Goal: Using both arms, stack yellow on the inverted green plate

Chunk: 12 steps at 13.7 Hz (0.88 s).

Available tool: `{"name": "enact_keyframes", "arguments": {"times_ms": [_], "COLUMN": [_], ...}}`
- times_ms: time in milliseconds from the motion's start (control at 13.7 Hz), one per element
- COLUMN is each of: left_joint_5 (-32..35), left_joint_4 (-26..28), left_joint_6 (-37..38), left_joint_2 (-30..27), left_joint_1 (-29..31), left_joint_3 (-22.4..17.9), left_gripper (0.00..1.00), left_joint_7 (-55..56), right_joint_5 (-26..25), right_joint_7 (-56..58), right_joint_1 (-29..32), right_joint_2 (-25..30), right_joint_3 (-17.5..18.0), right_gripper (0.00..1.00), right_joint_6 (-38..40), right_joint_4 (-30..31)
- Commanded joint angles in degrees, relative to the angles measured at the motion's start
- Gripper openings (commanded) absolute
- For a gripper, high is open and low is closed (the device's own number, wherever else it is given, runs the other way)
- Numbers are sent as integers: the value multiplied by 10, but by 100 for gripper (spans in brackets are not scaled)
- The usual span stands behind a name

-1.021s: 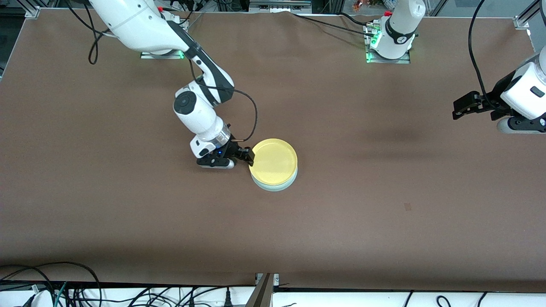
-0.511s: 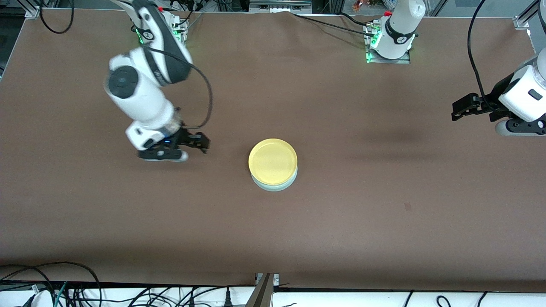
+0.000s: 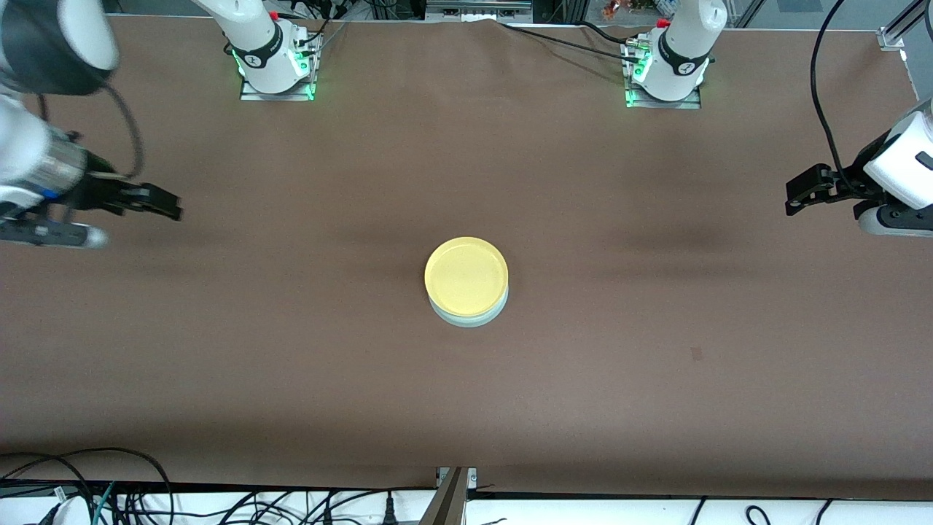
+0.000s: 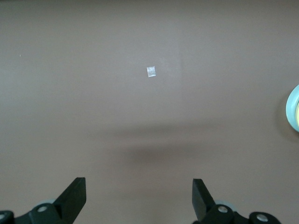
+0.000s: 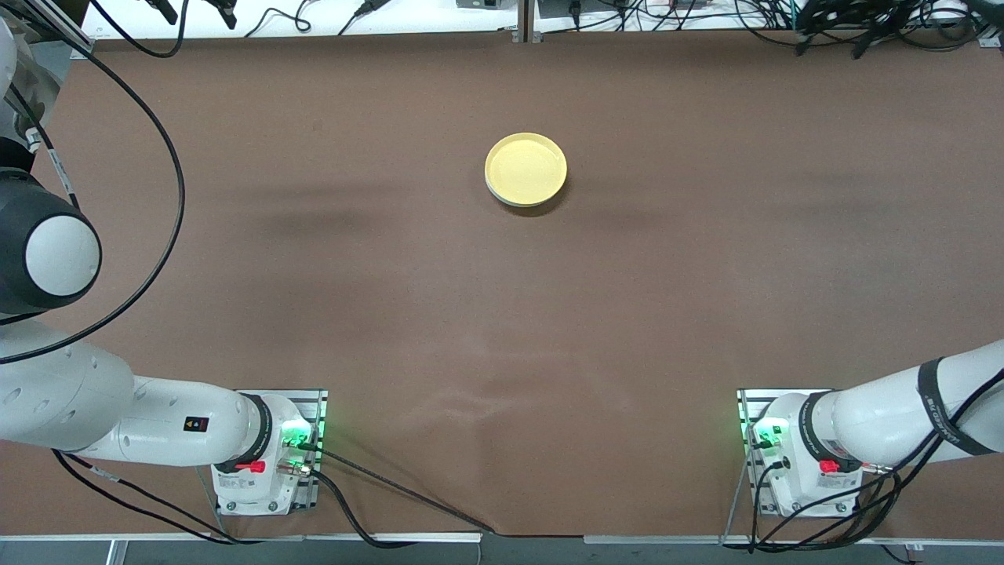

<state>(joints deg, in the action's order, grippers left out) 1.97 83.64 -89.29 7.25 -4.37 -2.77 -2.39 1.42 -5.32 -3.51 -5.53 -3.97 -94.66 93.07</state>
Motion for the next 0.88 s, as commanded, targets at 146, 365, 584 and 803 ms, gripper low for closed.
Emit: {"name": "enact_keyframes", "arguments": {"times_ms": [146,365,584,803], "left_joint_5": [7,7,-13,-14], "left_joint_4": [-15,-17,-17,-19], "left_joint_6": [13,24,41,42], "left_joint_2": [-1,-7,-7,-7], "left_joint_1": [15,16,40,38], "left_joint_3": [1,-1,-10,-2], "left_gripper": [100,100,100,100], "left_joint_7": [-89,-90,-92,-86], "right_joint_5": [-29,-57,-54,-49], "right_joint_7": [19,88,91,90], "right_joint_1": [46,46,47,48], "right_joint_2": [69,68,70,81], "right_joint_3": [24,19,17,16], "right_gripper": [100,100,100,100], "right_joint_6": [12,-6,-9,-11], "right_joint_4": [43,47,58,80]}}
